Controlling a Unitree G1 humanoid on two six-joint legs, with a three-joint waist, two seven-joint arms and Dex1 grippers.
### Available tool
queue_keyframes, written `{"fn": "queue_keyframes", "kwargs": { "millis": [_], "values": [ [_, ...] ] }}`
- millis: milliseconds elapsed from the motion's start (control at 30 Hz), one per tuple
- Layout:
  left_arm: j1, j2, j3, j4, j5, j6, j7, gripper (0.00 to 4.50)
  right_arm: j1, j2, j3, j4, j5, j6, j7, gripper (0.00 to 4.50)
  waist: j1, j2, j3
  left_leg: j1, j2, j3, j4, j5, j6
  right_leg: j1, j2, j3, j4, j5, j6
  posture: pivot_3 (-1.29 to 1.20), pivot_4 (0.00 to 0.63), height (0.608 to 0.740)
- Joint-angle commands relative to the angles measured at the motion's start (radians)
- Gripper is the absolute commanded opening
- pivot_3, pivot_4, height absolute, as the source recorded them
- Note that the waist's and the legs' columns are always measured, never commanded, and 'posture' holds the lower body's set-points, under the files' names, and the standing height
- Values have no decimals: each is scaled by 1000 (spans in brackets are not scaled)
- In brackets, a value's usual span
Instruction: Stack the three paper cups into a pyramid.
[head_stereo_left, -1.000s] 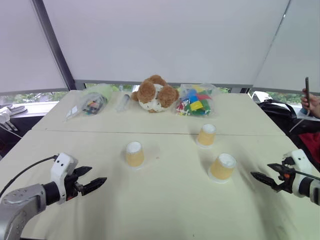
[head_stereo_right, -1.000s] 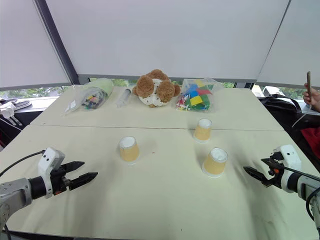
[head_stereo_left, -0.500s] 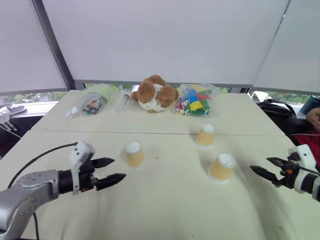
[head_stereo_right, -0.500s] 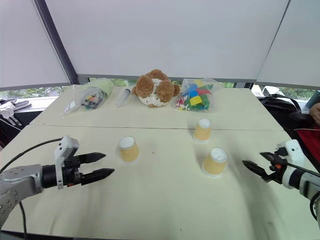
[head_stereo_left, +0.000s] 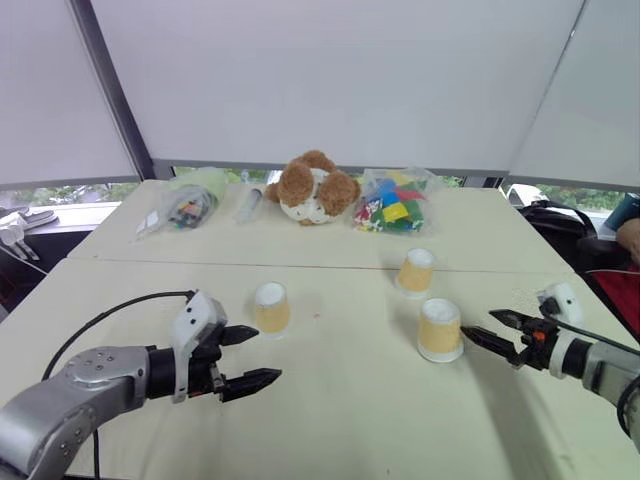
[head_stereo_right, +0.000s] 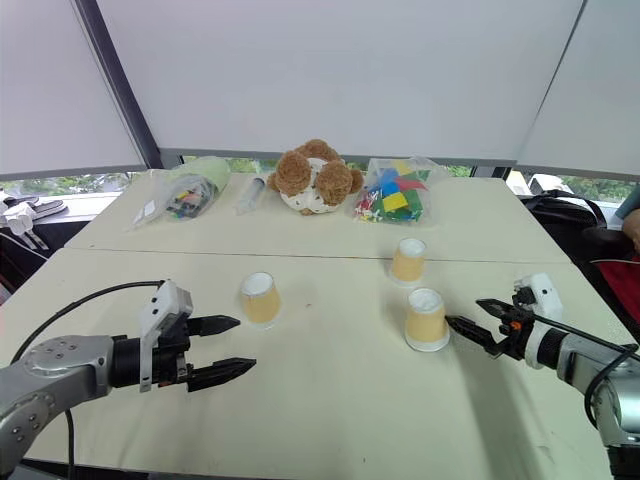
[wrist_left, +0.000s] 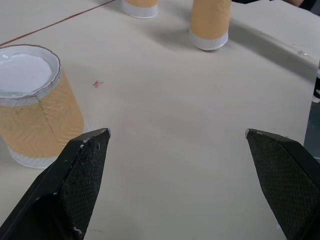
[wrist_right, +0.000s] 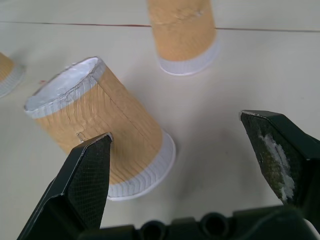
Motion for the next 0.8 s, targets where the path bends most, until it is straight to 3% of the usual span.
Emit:
{"fn": "queue_keyframes", "kwargs": {
  "millis": [33, 200, 333, 567, 800],
  "values": [
    [-10, 1, 2, 5, 2, -20, -1, 4500, 21, -44, -44, -8, -13, -26, 19, 4447, 0, 0, 0, 0, 0, 0, 0, 0, 0, 0, 0, 0, 0, 0, 0, 0, 150, 740],
    [-35, 19, -9, 27, -2, -23, -34, 4500, 85, -102, -117, -68, 36, 11, 75, 4447, 1, 0, 0, 0, 0, 0, 0, 0, 0, 0, 0, 0, 0, 0, 0, 0, 150, 740],
    [-43, 90, -53, 22, 39, -47, -109, 4500, 116, -140, -178, -152, 115, 91, 115, 4447, -2, 0, 0, 0, 0, 0, 0, 0, 0, 0, 0, 0, 0, 0, 0, 0, 150, 740],
    [-115, 67, -105, 49, 35, -45, -120, 4500, 98, -45, -147, -303, 196, 177, 16, 4447, -1, 0, 0, 0, 0, -1, 0, 0, 0, 0, 1, 0, 0, 0, 0, 0, 150, 740],
    [-122, 61, -119, 52, 49, -51, -110, 4500, 36, -3, -64, -257, 187, 157, 15, 4447, -2, -1, 0, -1, 0, 0, 0, 0, 0, -1, 1, 0, 0, 0, 0, 0, 150, 740]
  ]
}}
